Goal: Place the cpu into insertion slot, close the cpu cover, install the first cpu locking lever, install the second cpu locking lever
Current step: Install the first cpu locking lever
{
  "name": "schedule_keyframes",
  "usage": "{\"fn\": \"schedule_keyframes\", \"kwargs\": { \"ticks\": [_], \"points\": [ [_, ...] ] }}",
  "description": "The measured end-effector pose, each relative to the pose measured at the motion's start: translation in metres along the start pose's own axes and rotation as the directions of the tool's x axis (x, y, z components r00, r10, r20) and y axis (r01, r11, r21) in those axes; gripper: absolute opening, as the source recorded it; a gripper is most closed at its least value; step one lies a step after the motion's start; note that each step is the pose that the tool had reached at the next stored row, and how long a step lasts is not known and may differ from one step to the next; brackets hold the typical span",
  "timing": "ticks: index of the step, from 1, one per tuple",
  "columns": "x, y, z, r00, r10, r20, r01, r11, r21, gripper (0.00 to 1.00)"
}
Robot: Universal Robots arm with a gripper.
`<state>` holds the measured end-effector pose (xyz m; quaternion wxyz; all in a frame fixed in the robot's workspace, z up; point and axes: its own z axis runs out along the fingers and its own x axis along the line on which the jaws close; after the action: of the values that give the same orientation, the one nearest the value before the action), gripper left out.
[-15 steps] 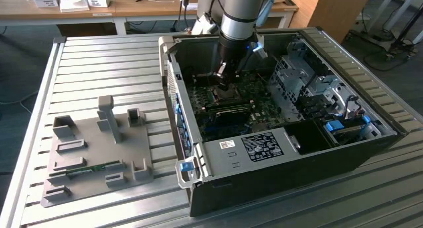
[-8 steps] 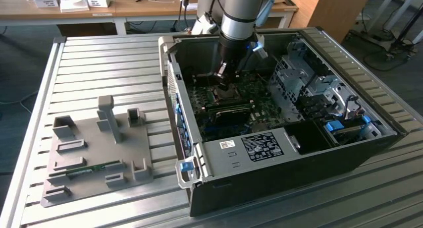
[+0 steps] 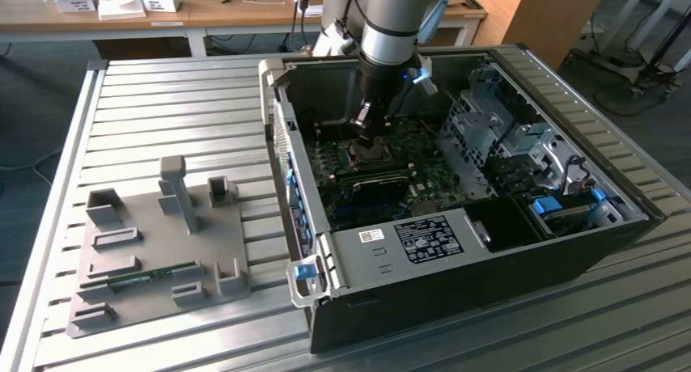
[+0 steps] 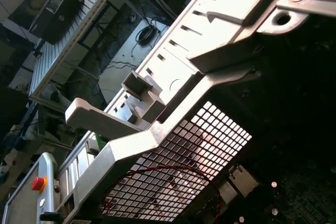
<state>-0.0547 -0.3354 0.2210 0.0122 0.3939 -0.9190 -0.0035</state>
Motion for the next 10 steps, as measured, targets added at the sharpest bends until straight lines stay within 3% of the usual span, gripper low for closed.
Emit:
{"fn": "schedule_keyframes", "kwargs": {
  "ticks": [10],
  "points": [
    [0.0, 0.0, 0.0, 0.9998, -0.019, -0.0003, 0.019, 0.9998, 0.0004, 0.11]
  ]
}}
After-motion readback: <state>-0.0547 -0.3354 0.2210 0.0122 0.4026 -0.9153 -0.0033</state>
